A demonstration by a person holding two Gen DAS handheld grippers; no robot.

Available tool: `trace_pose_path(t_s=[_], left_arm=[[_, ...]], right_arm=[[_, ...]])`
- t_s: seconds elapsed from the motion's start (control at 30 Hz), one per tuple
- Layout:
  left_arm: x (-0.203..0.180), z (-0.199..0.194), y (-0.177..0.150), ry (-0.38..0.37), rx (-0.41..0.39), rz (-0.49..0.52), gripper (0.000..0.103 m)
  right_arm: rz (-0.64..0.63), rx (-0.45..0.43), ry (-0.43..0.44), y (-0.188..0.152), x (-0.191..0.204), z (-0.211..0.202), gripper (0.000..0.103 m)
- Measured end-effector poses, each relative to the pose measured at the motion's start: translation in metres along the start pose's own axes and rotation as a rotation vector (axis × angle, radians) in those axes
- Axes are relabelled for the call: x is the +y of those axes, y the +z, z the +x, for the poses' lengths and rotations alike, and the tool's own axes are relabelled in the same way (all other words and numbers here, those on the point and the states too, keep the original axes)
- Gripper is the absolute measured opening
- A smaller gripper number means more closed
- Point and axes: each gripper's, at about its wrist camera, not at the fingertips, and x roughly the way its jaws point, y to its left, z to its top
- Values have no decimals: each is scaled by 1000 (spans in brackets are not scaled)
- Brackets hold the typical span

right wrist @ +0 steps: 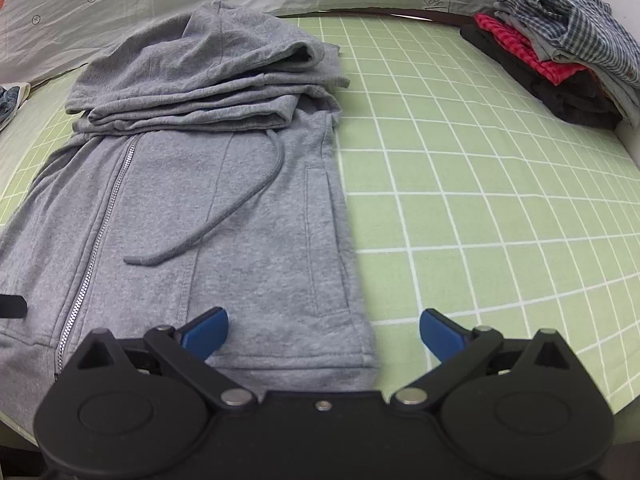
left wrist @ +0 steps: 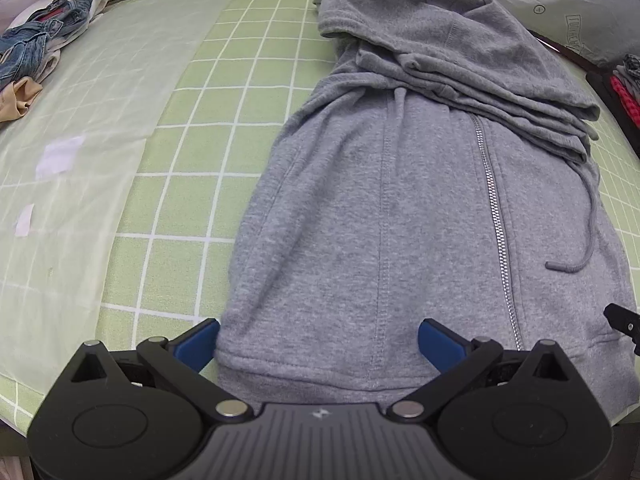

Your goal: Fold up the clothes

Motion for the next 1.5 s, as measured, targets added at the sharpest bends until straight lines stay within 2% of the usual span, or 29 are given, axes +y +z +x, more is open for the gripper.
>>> trace_pose_path(t_s=[0.13, 0.23, 0.4, 0.47, 0.53, 0.63, 0.67, 0.7, 0.73, 0.77, 0.8, 0.83, 0.87, 1.0, 1.17, 1.3, 1.5], left_arm=[[1, -3, -7, -8, 0, 5, 103], [7, -6, -11, -38, -4, -30, 102], [8, -10, -17, -67, -13, -34, 101], [5, -12, -21, -60, -18, -16, 98], [2, -14, -23, -46, -24, 7, 90], [1, -17, -26, -40, -33, 35, 80], [-1, -18, -27, -41, -39, 52, 78], [-3, -19, -29, -46, -46, 72, 70], [-6, -20, -30, -56, -55, 92, 61], [-8, -20, -30, -73, -58, 105, 57], [-10, -21, -30, -93, -59, 114, 46], [-11, -21, -30, -112, -59, 122, 28], [-12, -21, -29, -132, -55, 117, 20], [-16, -24, -25, -161, -52, 127, 16], [-20, -37, -12, -204, -95, 134, 16], [-26, -54, 11, -225, -168, 149, 15], [-25, -68, 61, -247, -283, 120, 15]], right_arm=[[46, -3, 24, -6, -2, -3, 103], [79, 23, 73, -13, -4, -3, 101], [9, 25, 74, -26, 10, -9, 99], [0, 21, 81, -29, 12, -12, 96], [3, 14, 78, -30, 13, -14, 91], [9, -4, 78, -31, 12, -18, 76], [11, -10, 87, -31, 12, -19, 63], [13, -13, 102, -31, 13, -20, 43], [15, -17, 116, -30, 13, -22, 35], [16, -16, 128, -30, 15, -22, 27], [16, -12, 138, -29, 17, -22, 20], [16, -8, 148, -28, 18, -22, 17], [23, -7, 154, -27, 19, -22, 14], [73, -24, 176, -21, 14, -25, 12], [83, -93, 193, -3, 12, -36, 12], [79, -160, 210, 22, 13, -45, 12], [107, -240, 231, 69, 7, -43, 12]])
